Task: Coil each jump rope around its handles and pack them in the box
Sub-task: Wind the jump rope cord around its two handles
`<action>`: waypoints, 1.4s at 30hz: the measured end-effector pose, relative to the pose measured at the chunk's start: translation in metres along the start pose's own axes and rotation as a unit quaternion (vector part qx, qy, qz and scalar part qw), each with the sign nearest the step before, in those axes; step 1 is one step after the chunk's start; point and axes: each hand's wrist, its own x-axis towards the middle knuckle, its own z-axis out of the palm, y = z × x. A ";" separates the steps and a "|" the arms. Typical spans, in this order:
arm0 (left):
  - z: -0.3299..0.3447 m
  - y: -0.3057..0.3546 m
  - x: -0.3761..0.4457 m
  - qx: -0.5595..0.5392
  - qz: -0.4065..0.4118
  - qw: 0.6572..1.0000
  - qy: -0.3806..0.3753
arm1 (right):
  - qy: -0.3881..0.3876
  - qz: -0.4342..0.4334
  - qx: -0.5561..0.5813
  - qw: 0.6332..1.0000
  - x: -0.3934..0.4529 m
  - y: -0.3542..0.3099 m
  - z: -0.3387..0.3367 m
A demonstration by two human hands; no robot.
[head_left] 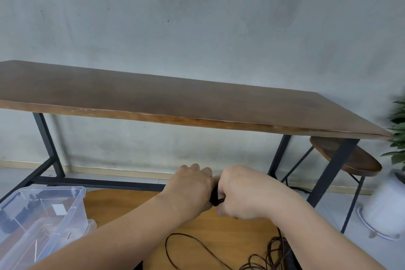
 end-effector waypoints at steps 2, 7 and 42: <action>-0.001 0.003 -0.001 0.001 0.007 1.000 -0.014 | -0.001 -0.003 -0.001 1.000 -0.003 0.000 -0.006; 0.001 0.003 -0.011 -0.068 0.036 0.996 -0.052 | 0.003 -0.039 0.057 0.998 0.007 0.020 -0.031; 0.016 -0.005 0.012 -0.003 -0.167 0.986 -0.017 | 0.062 0.055 0.402 0.912 0.032 0.003 0.107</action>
